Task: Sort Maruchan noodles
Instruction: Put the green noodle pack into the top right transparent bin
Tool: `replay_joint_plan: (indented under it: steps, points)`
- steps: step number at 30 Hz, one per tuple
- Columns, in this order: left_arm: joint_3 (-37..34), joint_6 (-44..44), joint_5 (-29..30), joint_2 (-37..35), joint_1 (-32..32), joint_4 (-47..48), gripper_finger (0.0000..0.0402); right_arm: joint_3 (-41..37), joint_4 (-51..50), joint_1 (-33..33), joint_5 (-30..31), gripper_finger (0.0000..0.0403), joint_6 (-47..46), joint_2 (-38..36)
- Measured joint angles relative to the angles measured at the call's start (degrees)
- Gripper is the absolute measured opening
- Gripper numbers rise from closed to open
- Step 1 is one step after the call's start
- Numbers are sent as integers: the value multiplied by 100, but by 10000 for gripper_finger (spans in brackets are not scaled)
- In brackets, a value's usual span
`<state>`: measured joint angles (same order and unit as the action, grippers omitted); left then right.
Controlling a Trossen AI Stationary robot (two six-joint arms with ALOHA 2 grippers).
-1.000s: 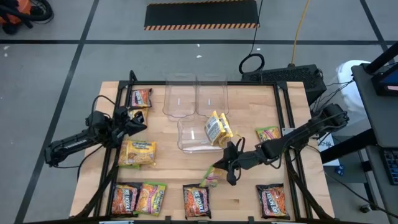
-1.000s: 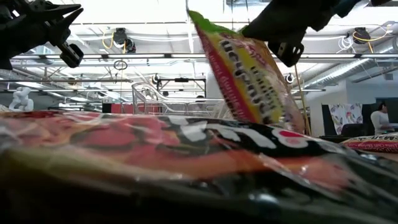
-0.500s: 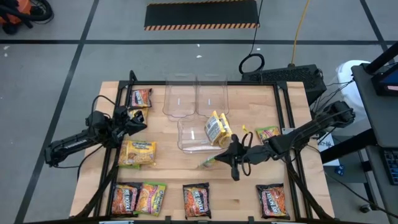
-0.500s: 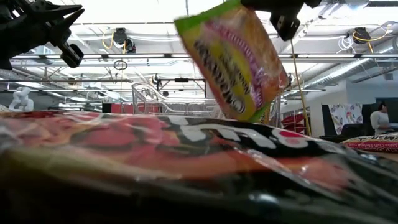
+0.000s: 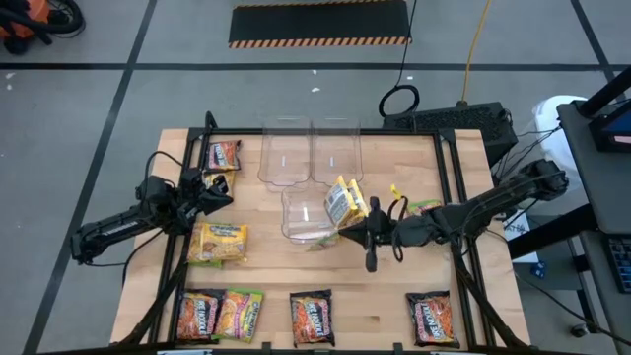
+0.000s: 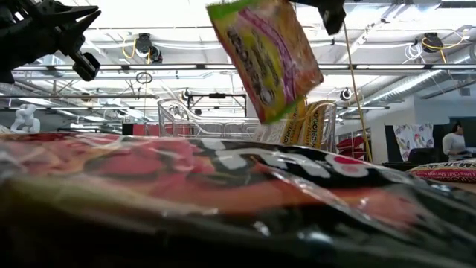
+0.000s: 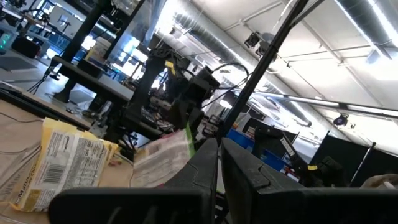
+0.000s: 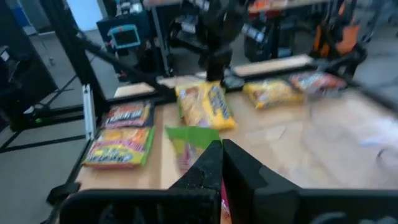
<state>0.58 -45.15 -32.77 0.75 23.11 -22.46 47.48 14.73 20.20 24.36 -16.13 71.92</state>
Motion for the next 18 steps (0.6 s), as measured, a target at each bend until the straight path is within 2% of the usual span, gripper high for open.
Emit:
replay_joint_plan:
  steps: [8,18]
  points:
    - [2,44,0,-2,0,46,26,478,89,-633,-18,0,1017,-35]
    - [2,44,-2,0,0,44,26,794,121,-1530,-42,0,1307,-36]
